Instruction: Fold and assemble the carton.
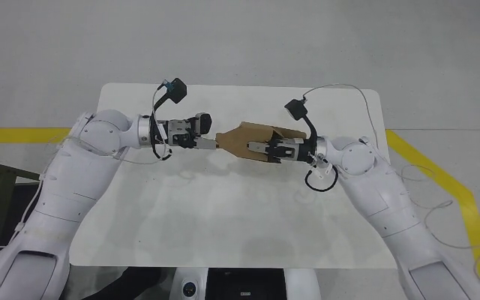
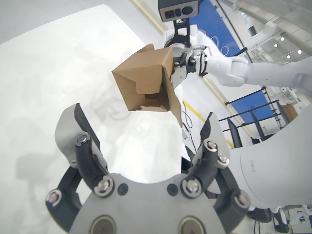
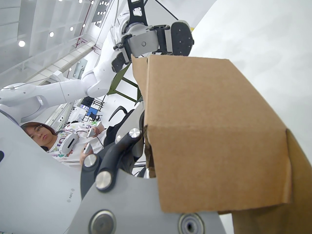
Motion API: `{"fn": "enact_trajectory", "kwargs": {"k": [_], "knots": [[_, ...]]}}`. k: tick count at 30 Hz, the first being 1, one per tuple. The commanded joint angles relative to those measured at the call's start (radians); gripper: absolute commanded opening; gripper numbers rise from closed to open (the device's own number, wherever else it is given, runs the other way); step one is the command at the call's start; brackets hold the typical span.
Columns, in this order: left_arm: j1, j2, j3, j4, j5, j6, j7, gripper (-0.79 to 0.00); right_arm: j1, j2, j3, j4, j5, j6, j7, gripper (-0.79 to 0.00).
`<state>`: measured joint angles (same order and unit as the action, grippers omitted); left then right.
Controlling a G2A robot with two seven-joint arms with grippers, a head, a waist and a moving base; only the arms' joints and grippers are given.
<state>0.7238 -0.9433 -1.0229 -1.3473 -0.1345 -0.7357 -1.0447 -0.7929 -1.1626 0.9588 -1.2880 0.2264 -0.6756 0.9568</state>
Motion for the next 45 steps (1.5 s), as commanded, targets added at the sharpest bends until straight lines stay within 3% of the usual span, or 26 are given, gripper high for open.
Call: {"fn": "enact_trajectory", "kwargs": {"k": [1,14,45], "knots": [[-0.001,-0.002,0.005,0.000,0.014,0.013,0.016,0.000,0.000,-0.001,-0.005,-0.007,-0.005,0.003,-0.003,-0.785],[-0.011,-0.008,0.015,0.074,0.037,0.028,0.046,0.000,-0.010,0.001,0.001,-0.093,0.032,-0.026,0.032,-0.785],[-0.025,-0.022,0.065,0.056,-0.056,-0.007,-0.017,0.000,0.007,-0.017,-0.062,-0.128,0.094,-0.048,0.065,-0.785]]}}
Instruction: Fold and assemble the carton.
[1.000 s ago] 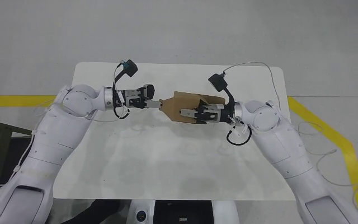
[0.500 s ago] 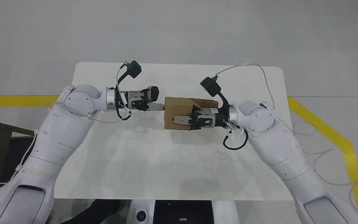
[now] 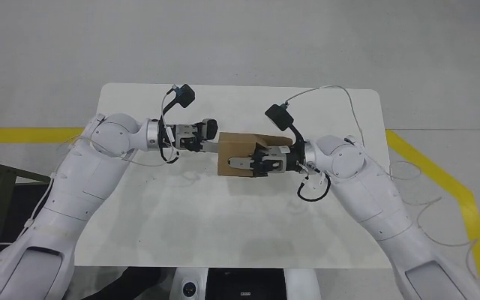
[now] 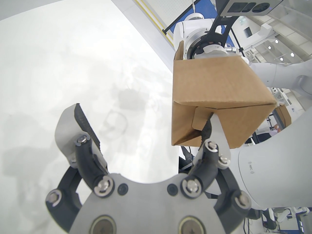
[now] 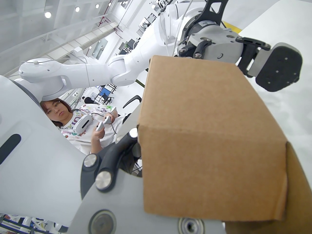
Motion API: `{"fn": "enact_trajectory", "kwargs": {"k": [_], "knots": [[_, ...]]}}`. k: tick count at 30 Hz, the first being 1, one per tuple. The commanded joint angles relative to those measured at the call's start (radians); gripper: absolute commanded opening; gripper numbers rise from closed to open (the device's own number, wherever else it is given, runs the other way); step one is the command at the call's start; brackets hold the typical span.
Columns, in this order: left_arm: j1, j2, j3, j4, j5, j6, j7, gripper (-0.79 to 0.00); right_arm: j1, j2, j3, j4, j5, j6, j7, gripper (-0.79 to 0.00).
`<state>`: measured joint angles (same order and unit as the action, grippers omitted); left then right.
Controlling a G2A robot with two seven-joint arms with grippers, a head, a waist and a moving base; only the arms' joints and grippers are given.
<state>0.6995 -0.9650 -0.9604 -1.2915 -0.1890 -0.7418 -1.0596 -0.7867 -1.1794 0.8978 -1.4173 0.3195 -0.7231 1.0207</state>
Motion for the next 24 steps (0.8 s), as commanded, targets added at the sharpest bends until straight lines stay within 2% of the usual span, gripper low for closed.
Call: {"fn": "enact_trajectory", "kwargs": {"k": [1,24], "knots": [[-0.002,-0.002,0.005,0.000,-0.005,-0.001,-0.003,0.000,0.001,-0.001,-0.002,0.002,0.003,0.000,0.002,-0.785],[-0.024,-0.013,0.040,0.013,-0.045,-0.001,-0.018,0.000,0.016,-0.013,-0.020,0.056,0.043,-0.014,0.012,-0.785]]}}
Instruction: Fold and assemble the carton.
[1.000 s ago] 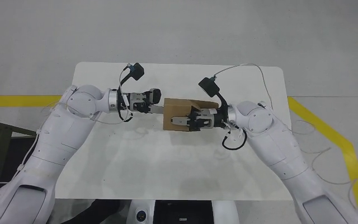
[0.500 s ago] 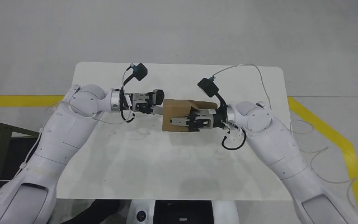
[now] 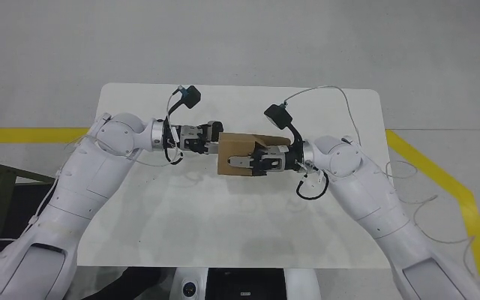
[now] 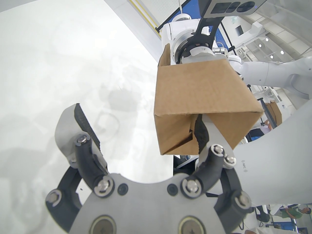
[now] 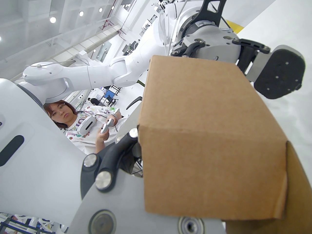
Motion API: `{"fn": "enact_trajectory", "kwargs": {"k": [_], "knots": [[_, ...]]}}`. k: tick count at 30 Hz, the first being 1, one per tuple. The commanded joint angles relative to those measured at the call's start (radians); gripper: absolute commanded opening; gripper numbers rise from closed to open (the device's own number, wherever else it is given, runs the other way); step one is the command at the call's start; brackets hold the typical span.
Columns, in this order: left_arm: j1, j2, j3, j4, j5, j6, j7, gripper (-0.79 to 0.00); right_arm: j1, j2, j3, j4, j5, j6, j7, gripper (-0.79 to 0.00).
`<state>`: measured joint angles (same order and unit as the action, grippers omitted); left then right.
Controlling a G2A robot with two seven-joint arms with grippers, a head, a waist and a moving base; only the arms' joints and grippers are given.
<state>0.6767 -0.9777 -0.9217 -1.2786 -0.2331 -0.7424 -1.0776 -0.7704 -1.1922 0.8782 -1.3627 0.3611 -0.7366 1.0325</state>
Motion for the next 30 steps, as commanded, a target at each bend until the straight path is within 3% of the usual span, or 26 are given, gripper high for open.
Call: {"fn": "enact_trajectory", "kwargs": {"k": [1,7,14,24,30], "knots": [[-0.002,0.000,0.002,0.001,-0.001,-0.001,0.001,0.000,0.001,-0.001,0.000,0.004,0.003,-0.001,0.002,-0.785],[-0.003,0.006,-0.008,0.019,0.006,-0.008,0.008,0.000,0.003,0.000,0.008,0.035,-0.007,0.018,-0.002,-0.785],[0.008,0.022,-0.053,0.034,0.061,-0.030,0.030,0.000,0.010,-0.003,-0.003,0.098,-0.041,0.123,-0.008,-0.785],[0.059,0.044,-0.128,-0.024,0.265,-0.165,0.171,0.000,0.055,-0.037,-0.073,0.217,-0.054,0.208,-0.039,-0.785],[0.099,0.056,-0.170,-0.081,0.410,-0.196,0.246,0.000,0.090,-0.059,-0.107,0.283,-0.087,0.231,-0.065,-0.597]]}}
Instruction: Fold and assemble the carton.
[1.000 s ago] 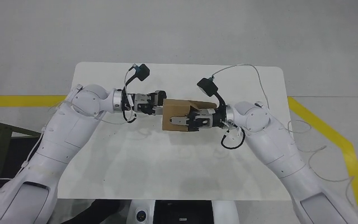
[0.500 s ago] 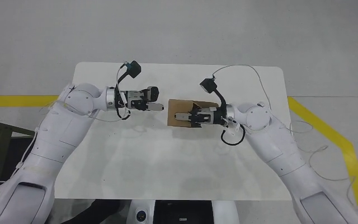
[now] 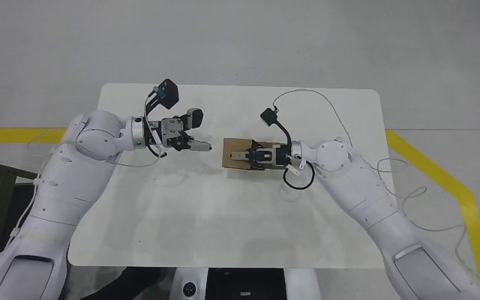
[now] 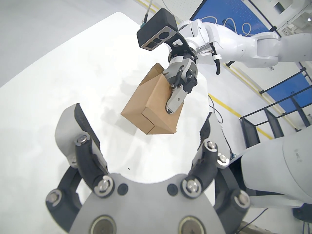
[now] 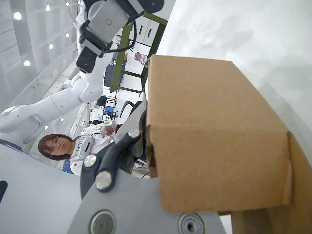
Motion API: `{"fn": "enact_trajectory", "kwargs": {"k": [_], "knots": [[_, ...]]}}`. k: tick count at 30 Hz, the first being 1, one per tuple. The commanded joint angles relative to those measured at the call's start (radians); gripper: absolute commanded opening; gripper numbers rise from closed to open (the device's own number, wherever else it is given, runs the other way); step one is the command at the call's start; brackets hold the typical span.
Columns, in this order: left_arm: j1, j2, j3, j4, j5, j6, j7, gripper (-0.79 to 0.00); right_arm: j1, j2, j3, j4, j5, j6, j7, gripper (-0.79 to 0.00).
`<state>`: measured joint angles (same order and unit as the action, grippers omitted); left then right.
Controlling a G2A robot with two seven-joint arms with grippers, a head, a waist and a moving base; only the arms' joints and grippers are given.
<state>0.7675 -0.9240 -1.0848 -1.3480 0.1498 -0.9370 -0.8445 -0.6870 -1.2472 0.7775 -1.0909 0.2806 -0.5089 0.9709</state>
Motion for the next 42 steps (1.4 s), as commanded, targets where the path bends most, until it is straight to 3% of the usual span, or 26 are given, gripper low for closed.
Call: {"fn": "enact_trajectory", "kwargs": {"k": [1,5,8,10,19,23,28,42], "knots": [[0.015,0.004,-0.014,-0.021,0.047,0.000,0.022,0.000,0.011,-0.007,-0.012,0.022,-0.011,0.007,-0.007,-0.585],[0.041,0.011,-0.035,-0.054,0.096,0.005,0.052,0.000,0.030,-0.022,-0.031,0.061,-0.018,0.010,-0.015,-0.526],[0.057,0.017,-0.051,-0.074,0.129,0.006,0.066,0.000,0.039,-0.031,-0.040,0.085,-0.025,0.010,-0.016,-0.397],[0.065,0.020,-0.059,-0.085,0.153,0.000,0.073,0.000,0.045,-0.034,-0.041,0.102,-0.029,0.008,-0.017,0.000],[0.090,0.029,-0.074,-0.112,0.254,-0.006,0.115,0.000,0.040,-0.029,-0.017,0.108,-0.057,-0.008,0.017,0.000],[0.098,0.031,-0.078,-0.142,0.349,-0.072,0.144,0.000,0.020,-0.017,0.007,0.068,-0.074,-0.002,0.030,0.000],[0.125,0.028,-0.062,-0.176,0.535,-0.075,0.260,0.000,-0.006,0.007,0.060,0.019,-0.100,0.003,0.043,0.000],[0.151,-0.001,0.017,-0.144,1.080,-0.031,0.734,0.000,-0.130,0.080,0.223,-0.191,-0.206,0.047,0.079,0.000]]}}
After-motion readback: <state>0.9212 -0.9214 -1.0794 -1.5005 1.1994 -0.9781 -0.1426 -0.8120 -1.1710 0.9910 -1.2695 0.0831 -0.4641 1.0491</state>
